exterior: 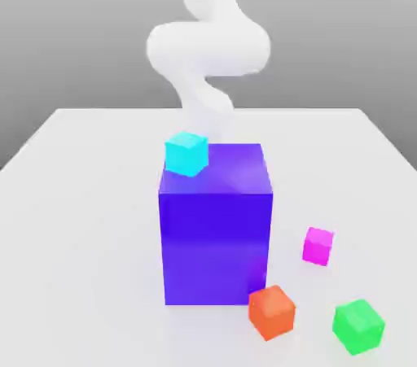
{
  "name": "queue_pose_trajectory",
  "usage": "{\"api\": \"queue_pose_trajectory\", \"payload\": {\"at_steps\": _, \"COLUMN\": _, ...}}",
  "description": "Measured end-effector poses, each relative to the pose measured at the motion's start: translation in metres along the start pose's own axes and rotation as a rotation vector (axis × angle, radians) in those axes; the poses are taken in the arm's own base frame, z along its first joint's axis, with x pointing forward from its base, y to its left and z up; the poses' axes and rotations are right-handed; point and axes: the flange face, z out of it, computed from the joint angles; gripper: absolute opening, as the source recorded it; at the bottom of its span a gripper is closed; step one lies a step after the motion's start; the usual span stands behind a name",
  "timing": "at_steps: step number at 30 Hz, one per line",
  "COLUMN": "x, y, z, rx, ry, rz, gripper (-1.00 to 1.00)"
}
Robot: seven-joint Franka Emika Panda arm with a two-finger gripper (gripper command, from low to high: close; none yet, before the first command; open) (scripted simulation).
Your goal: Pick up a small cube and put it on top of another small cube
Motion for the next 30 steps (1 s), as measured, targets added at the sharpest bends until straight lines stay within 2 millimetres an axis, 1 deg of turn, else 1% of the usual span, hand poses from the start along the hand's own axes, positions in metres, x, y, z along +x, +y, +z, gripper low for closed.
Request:
{"api": "queue_pose_trajectory", "payload": {"at_steps": 2, "x": -0.029, "y": -0.006, "z": 0.051, "rx": -0.017, "ry": -0.082, "rz": -0.089, "gripper": 0.00}}
{"api": "queue_pose_trajectory", "payload": {"at_steps": 5, "x": -0.082, "y": -0.008, "z": 0.118, "rx": -0.041, "ry": -0.199, "rz": -0.224, "gripper": 0.00}}
{"api": "queue_pose_trajectory", "payload": {"at_steps": 7, "x": -0.123, "y": -0.005, "z": 0.157, "rx": -0.057, "ry": -0.274, "rz": -0.318, "gripper": 0.00}}
{"api": "queue_pose_trajectory", "payload": {"at_steps": 10, "x": -0.191, "y": 0.008, "z": 0.206, "rx": -0.082, "ry": -0.386, "rz": -0.466, "gripper": 0.00}}
{"api": "queue_pose_trajectory", "payload": {"at_steps": 13, "x": -0.266, "y": 0.033, "z": 0.244, "rx": -0.110, "ry": -0.500, "rz": -0.629, "gripper": 0.00}}
{"api": "queue_pose_trajectory", "payload": {"at_steps": 15, "x": -0.318, "y": 0.059, "z": 0.262, "rx": -0.131, "ry": -0.579, "rz": -0.749, "gripper": 0.00}}
{"api": "queue_pose_trajectory", "payload": {"at_steps": 17, "x": -0.372, "y": 0.094, "z": 0.275, "rx": -0.155, "ry": -0.663, "rz": -0.884, "gripper": 0.00}}
{"api": "queue_pose_trajectory", "payload": {"at_steps": 18, "x": -0.395, "y": 0.112, "z": 0.280, "rx": -0.167, "ry": -0.700, "rz": -0.944, "gripper": 0.00}}
{"api": "queue_pose_trajectory", "payload": {"at_steps": 19, "x": -0.411, "y": 0.122, "z": 0.284, "rx": -0.168, "ry": -0.720, "rz": -0.985, "gripper": 0.00}}
{"api": "queue_pose_trajectory", "payload": {"at_steps": 21, "x": -0.423, "y": 0.134, "z": 0.296, "rx": -0.173, "ry": -0.734, "rz": -1.001, "gripper": 0.00}}
{"api": "queue_pose_trajectory", "payload": {"at_steps": 26, "x": -0.444, "y": 0.155, "z": 0.325, "rx": -0.174, "ry": -0.740, "rz": -1.005, "gripper": 0.00}}
{"api": "queue_pose_trajectory", "payload": {"at_steps": 27, "x": -0.447, "y": 0.159, "z": 0.329, "rx": -0.175, "ry": -0.739, "rz": -1.005, "gripper": -1.00}}
{"api": "queue_pose_trajectory", "payload": {"at_steps": 30, "x": -0.447, "y": 0.159, "z": 0.329, "rx": -0.175, "ry": -0.739, "rz": -1.005, "gripper": -1.00}}
